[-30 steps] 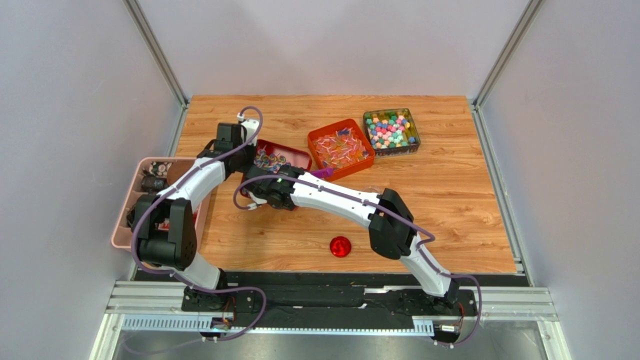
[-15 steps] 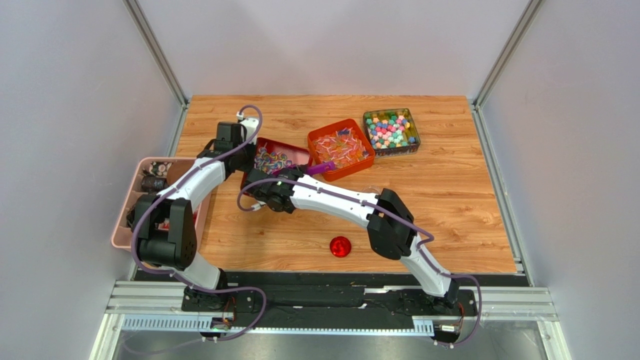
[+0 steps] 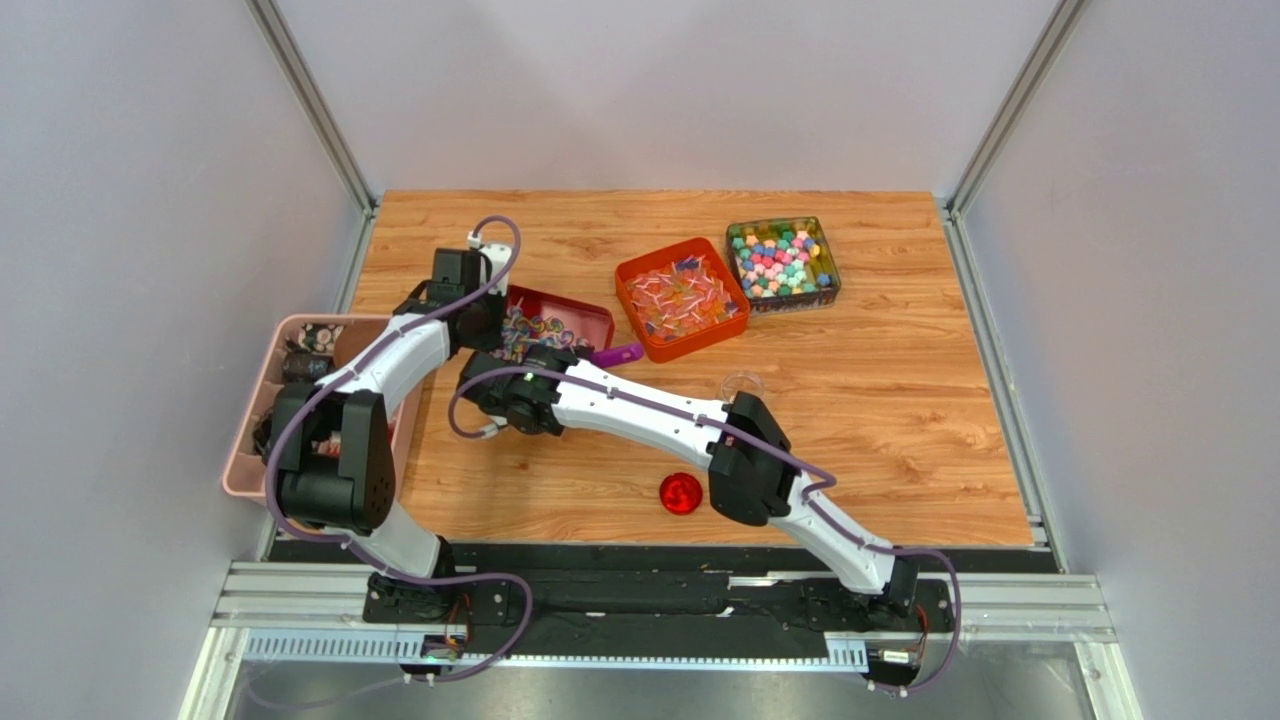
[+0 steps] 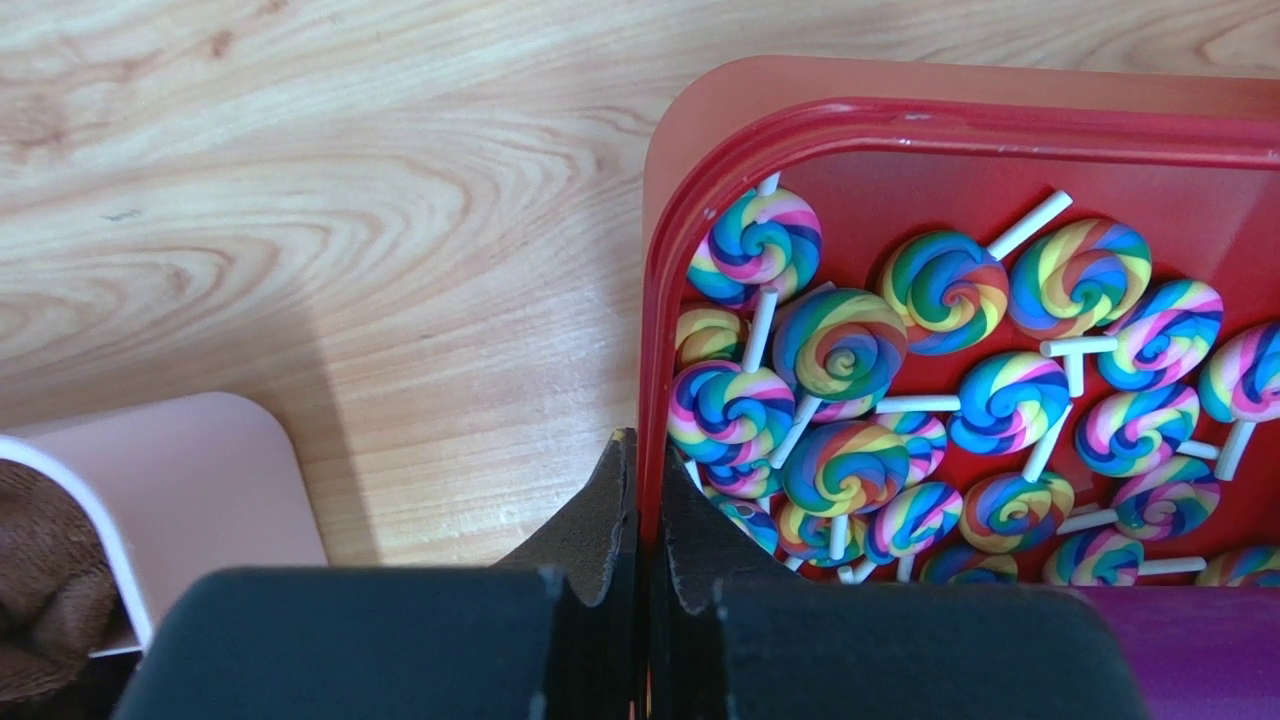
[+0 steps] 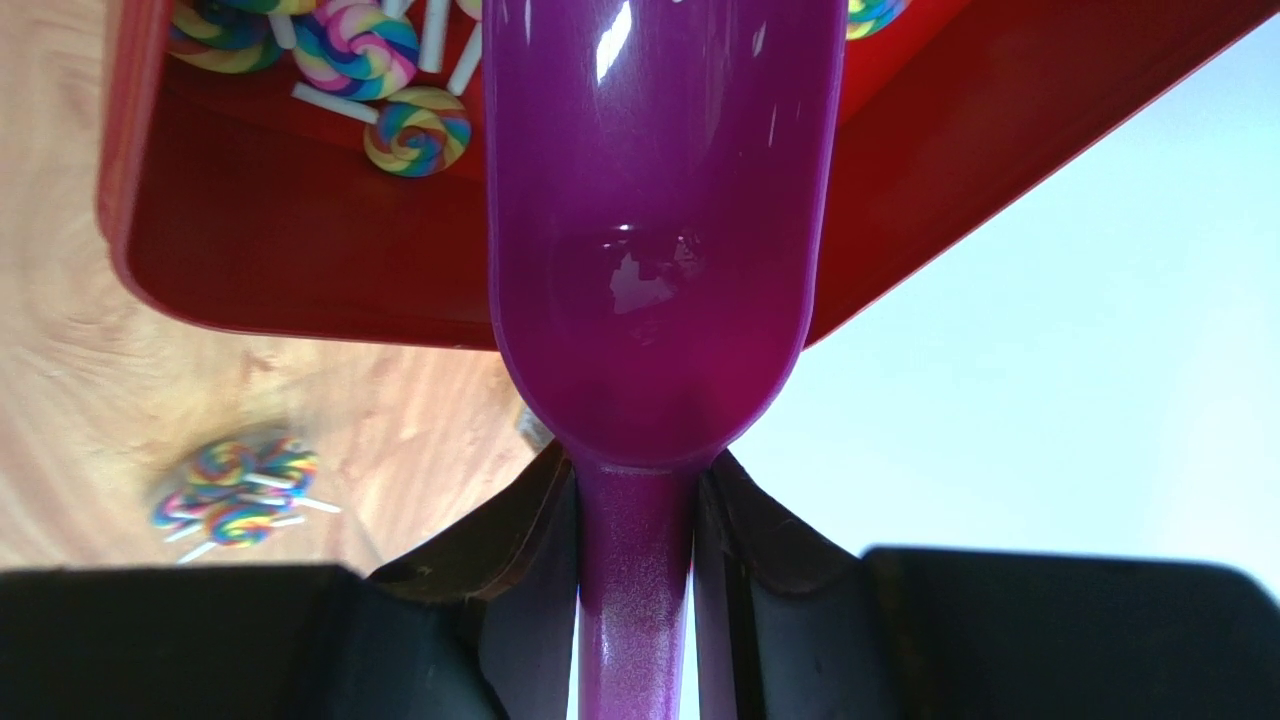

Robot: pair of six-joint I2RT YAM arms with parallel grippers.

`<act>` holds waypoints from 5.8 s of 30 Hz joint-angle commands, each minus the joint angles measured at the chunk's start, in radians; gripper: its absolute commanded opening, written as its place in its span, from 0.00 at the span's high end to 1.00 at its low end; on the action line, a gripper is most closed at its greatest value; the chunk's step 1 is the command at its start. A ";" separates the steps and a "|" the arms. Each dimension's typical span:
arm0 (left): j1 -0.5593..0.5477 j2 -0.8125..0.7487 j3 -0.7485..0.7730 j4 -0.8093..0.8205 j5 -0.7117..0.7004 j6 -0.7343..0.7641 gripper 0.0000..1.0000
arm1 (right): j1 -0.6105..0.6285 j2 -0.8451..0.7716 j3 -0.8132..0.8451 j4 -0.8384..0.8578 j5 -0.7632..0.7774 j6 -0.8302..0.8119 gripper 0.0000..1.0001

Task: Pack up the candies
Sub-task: Scoop the fake candies from the storage box.

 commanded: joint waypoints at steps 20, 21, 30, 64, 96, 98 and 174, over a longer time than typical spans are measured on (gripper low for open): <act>-0.002 0.040 0.102 0.055 0.025 -0.109 1.00 | -0.030 -0.180 -0.204 -0.045 -0.229 0.146 1.00; -0.002 0.043 0.103 0.053 0.026 -0.109 1.00 | -0.028 -0.150 -0.185 -0.056 -0.243 0.155 1.00; -0.002 0.055 0.111 0.042 0.036 -0.117 1.00 | -0.019 -0.037 -0.030 -0.020 -0.371 0.231 1.00; -0.002 0.068 0.103 0.051 0.049 -0.120 1.00 | 0.008 -0.086 -0.259 0.455 -0.226 0.278 1.00; -0.002 0.084 0.108 0.039 0.089 -0.123 1.00 | -0.038 -0.048 -0.208 0.596 -0.347 0.510 1.00; -0.002 0.088 0.109 0.038 0.098 -0.124 1.00 | -0.051 -0.028 -0.172 0.561 -0.375 0.563 1.00; -0.027 0.215 0.286 -0.156 0.217 -0.006 1.00 | -0.134 -0.194 -0.372 0.503 -0.884 0.421 1.00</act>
